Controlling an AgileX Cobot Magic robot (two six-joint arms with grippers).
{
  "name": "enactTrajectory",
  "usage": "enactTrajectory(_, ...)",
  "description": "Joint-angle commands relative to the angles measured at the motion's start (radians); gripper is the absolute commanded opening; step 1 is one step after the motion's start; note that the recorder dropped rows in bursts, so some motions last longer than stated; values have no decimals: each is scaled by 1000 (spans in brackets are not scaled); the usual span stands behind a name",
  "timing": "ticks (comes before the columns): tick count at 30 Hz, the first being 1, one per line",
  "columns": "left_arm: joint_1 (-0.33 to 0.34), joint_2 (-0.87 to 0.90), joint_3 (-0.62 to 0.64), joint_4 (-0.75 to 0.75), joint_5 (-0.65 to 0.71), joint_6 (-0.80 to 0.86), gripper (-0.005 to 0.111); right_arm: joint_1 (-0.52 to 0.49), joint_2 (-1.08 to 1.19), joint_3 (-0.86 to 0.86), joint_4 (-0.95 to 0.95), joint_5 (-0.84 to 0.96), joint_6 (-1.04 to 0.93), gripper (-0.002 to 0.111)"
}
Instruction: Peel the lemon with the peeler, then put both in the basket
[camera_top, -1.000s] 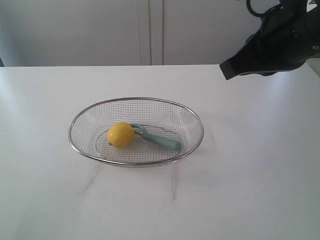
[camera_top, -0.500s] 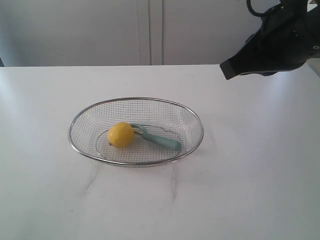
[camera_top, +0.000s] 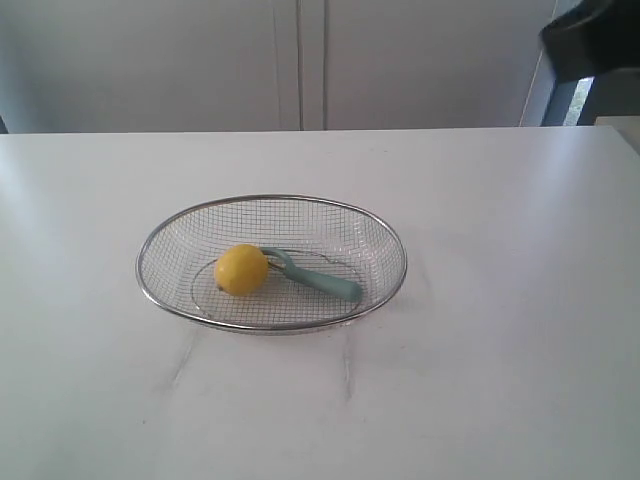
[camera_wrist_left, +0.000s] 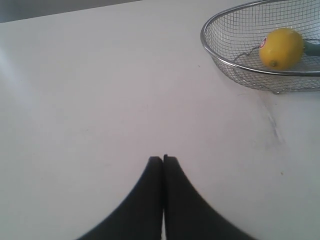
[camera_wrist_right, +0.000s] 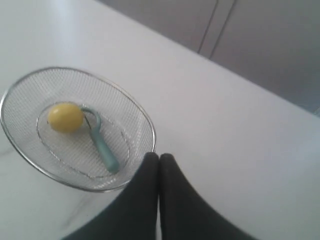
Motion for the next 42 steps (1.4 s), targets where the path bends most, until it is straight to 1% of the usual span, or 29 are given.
enactTrajectory(1,-7,-4,5,-6,3,-3,0,-34,-218,3,2,-6,4,0)
enactTrajectory(6,-7,-4,5,-6,3,-3,0,-108,-429,3,2,-7,4,0)
enactTrajectory(12,-7,-4,5,-6,3,-3,0,-115,-610,3,2,-7,4,0)
enactTrajectory(16,-7,-4,5,-4,3,-3,0,-111,-643,3,-1,-7,4,0)
enactTrajectory(19,-7,-4,5,103,-3,-3,0,-120,-667,23,-3,-13,4,0)
enactTrajectory(21,-7,-4,5,209,-9,-3,0,-133,-686,54,-5,-13,4,0)
enactTrajectory(23,-7,-4,5,236,-13,-3,0,-148,-712,107,-7,-13,4,0)
enactTrajectory(28,-7,-4,5,236,-20,-3,0,-197,-792,280,-7,-13,4,0)
enactTrajectory(34,-7,-4,5,236,-20,-3,0,-232,-889,476,-4,-11,4,0)
enactTrajectory(38,-7,-4,5,236,-18,-3,0,-266,-940,573,-2,-7,4,0)
enactTrajectory(40,-7,-4,5,234,4,-10,0,-280,-962,614,-2,-7,4,0)
enactTrajectory(42,-7,-4,5,231,7,-48,0,-289,-983,653,-2,-7,4,0)
